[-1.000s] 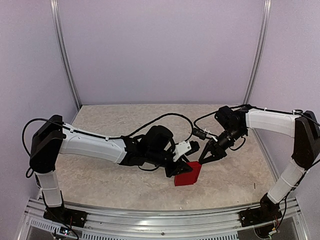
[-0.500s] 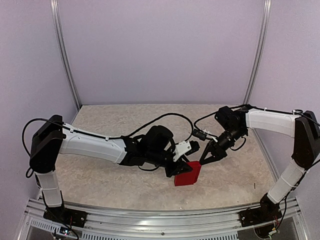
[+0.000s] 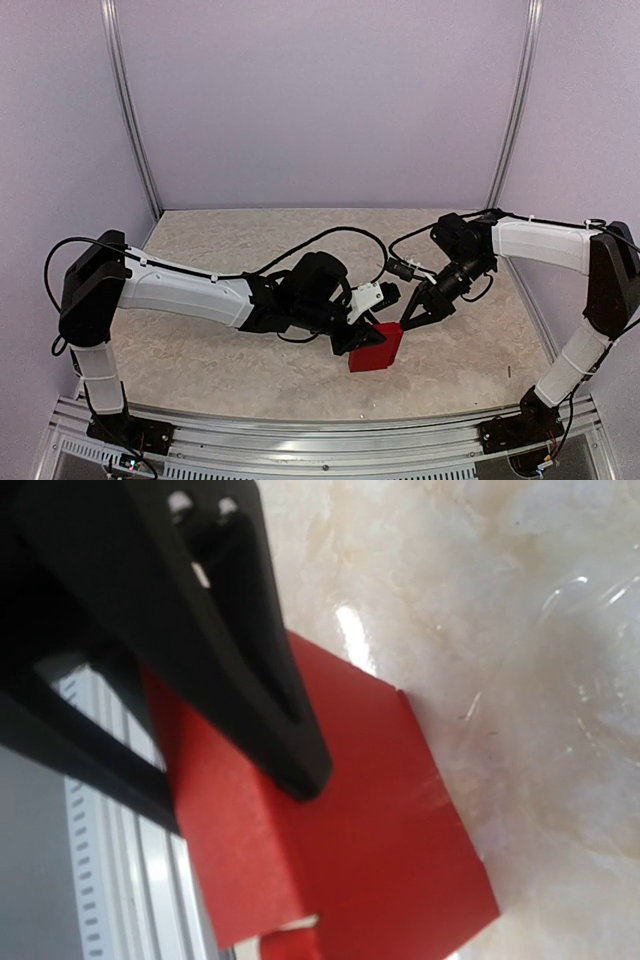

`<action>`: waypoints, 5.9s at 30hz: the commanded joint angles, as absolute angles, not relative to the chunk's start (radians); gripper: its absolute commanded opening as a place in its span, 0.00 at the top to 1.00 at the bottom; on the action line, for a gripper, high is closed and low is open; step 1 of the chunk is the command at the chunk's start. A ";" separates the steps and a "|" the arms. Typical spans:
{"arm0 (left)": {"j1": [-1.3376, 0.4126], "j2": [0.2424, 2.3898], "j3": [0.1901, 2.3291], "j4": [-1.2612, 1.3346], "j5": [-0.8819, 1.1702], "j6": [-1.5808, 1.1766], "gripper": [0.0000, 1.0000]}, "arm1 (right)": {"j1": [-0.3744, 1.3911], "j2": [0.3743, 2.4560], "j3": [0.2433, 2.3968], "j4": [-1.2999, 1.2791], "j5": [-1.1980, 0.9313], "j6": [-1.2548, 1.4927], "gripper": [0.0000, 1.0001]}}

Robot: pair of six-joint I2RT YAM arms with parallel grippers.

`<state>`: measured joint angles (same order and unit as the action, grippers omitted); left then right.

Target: Fold the paper box

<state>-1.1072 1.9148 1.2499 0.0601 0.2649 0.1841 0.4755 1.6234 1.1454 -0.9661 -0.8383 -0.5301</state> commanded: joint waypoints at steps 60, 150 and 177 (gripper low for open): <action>-1.100 1.964 1.225 -0.095 0.179 0.189 0.72 | 0.476 1.615 1.171 -1.015 -0.864 -0.508 0.80; -1.077 1.956 1.205 0.003 0.328 0.199 0.71 | 0.534 1.631 1.207 -1.030 -0.895 -0.541 0.85; -1.077 1.841 1.131 0.090 0.374 0.186 0.61 | 0.515 1.646 1.206 -1.025 -0.856 -0.542 0.83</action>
<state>-1.0794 1.8969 1.1404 0.0662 0.3592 0.1993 0.5205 1.6386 1.1961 -1.0214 -0.8528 -0.5404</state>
